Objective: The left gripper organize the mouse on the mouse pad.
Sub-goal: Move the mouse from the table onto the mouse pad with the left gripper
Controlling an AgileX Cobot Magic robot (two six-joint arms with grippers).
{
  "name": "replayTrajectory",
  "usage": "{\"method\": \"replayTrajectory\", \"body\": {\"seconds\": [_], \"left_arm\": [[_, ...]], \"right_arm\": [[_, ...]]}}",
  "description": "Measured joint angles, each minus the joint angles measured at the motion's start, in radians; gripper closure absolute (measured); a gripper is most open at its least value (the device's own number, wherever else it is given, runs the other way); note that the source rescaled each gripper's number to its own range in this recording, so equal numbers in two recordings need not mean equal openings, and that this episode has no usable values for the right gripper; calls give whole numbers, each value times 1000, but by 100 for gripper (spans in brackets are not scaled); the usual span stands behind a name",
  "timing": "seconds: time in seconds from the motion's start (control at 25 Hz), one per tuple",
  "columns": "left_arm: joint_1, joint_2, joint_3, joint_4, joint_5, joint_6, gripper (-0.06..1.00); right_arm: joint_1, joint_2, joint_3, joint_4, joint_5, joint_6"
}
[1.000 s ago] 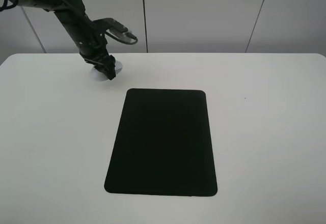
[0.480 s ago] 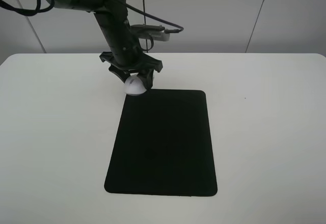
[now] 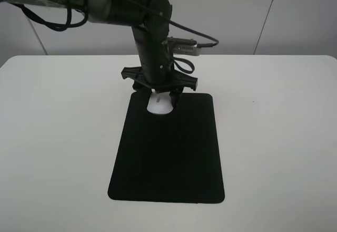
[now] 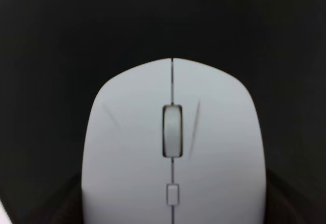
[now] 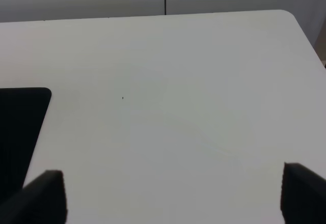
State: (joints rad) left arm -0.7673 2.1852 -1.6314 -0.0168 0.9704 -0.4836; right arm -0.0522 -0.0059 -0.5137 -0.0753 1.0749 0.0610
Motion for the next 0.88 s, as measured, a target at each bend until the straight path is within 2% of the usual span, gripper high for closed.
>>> {"method": "replayTrajectory", "body": {"seconds": [0.12,0.24,0.56,0.88], "left_arm": [[-40,-7,51,80,-21,-104,93],[-79,-22,104,119,-69,-189,93],[-167,-40,195,127,-197,-308,93],[-187,-41,271,128,-277,-394,93]], "right_arm": [[0,0,0,0,0,0],[0,0,0,0,0,0],[0,0,0,0,0,0],[0,0,0,0,0,0]]}}
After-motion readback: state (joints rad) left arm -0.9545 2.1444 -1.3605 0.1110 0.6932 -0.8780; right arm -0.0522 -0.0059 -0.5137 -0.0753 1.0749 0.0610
